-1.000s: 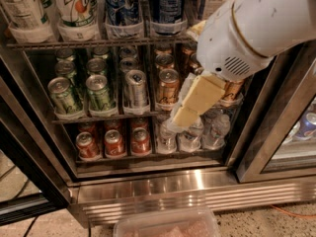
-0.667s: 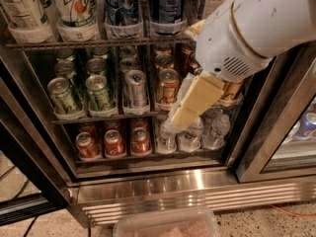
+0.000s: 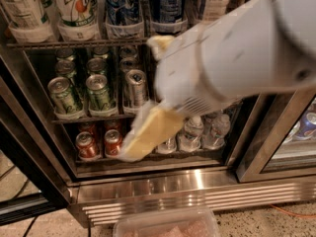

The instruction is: Pick 7up can from top shelf of fridge

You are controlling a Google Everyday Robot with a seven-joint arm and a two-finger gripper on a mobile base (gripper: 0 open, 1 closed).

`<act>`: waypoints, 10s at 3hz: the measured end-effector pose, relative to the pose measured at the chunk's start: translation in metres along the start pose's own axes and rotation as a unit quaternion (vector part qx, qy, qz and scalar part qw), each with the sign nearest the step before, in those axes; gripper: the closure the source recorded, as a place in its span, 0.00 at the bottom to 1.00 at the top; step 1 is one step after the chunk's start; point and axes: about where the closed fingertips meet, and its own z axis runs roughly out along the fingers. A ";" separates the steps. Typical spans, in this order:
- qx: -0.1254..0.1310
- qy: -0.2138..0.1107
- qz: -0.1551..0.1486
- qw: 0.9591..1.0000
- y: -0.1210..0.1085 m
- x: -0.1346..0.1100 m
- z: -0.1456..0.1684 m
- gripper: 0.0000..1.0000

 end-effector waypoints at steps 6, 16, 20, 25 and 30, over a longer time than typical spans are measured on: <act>-0.038 -0.279 0.055 0.958 0.017 -0.166 0.122 0.00; 0.329 -0.278 0.158 0.889 -0.026 -0.175 0.128 0.25; 0.369 -0.293 0.160 0.868 -0.064 -0.185 0.155 0.38; 0.439 -0.298 0.166 0.831 -0.103 -0.195 0.143 0.44; 0.446 -0.277 0.180 0.832 -0.141 -0.198 0.162 0.46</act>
Offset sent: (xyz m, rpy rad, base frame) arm 0.0245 0.2030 0.0224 0.6882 0.0741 0.1196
